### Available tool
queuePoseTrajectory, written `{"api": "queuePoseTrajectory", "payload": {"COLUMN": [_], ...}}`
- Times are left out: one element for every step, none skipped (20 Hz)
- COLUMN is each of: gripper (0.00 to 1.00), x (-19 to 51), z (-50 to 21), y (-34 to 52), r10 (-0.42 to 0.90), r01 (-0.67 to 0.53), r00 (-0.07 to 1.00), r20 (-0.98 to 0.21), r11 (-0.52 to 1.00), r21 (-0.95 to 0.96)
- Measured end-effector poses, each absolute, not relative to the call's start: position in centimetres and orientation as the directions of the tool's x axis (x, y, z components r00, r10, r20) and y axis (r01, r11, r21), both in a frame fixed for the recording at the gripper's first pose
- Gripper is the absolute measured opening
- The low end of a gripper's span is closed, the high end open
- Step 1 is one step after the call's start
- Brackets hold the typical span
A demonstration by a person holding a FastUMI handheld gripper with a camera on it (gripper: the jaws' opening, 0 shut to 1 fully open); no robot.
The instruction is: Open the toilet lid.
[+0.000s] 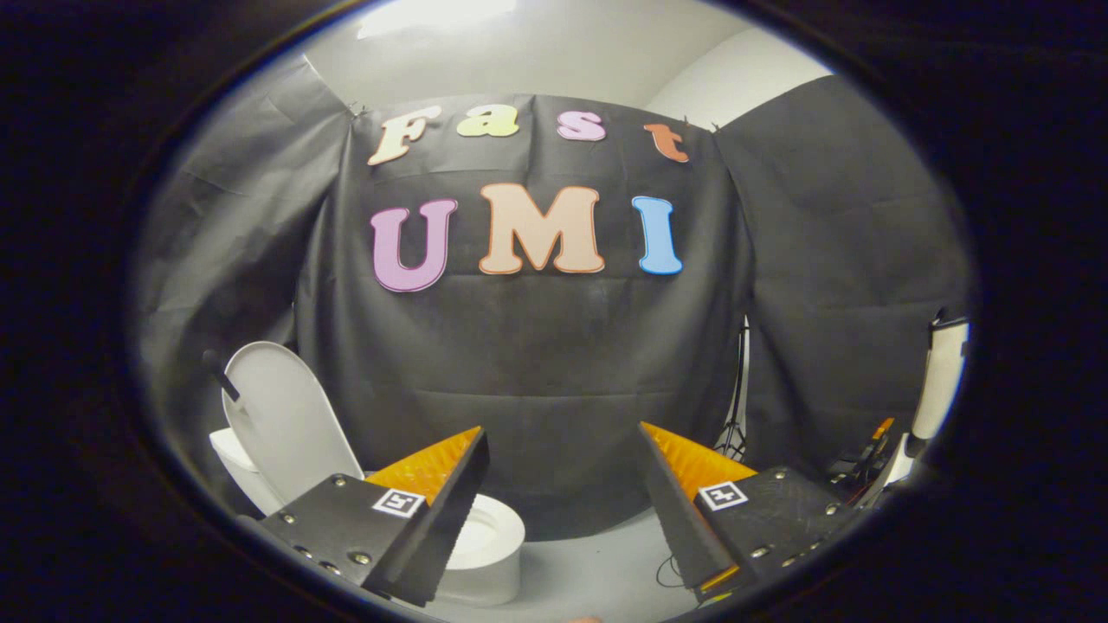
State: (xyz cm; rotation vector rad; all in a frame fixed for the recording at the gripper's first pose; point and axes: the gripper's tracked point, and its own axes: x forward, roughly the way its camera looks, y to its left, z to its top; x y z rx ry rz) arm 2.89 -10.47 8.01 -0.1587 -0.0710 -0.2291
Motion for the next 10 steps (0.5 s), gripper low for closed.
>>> {"api": "queuePoseTrajectory", "payload": {"gripper": [0.99,0.99,0.99,0.99,0.99,0.99,0.99,0.99,0.99,0.99], "x": [2.8,2.6,2.3,2.1,2.0,1.9,2.0,1.9,1.9,1.9], "z": [7.3,6.5,5.4,4.4,3.8,3.3,2.7,2.3,1.9,1.7], "y": [-11.1,-11.5,-12.1,-12.4,-12.9,-13.3,-13.4,-13.5,-13.7,-13.6], "r10": [-0.227,-0.236,-0.245,-0.251,-0.258,-0.264,-0.264,-0.266,-0.266,-0.261], "r01": [0.236,0.243,0.249,0.252,0.257,0.262,0.262,0.263,0.264,0.260], "r00": [0.971,0.970,0.969,0.968,0.966,0.964,0.964,0.964,0.964,0.965], "r20": [0.079,0.064,0.044,0.024,0.007,-0.004,-0.014,-0.017,-0.018,-0.018], "r11": [0.961,0.960,0.959,0.958,0.958,0.958,0.960,0.960,0.961,0.964], "r21": [-0.143,-0.140,-0.138,-0.134,-0.126,-0.113,-0.100,-0.090,-0.078,-0.063]}}
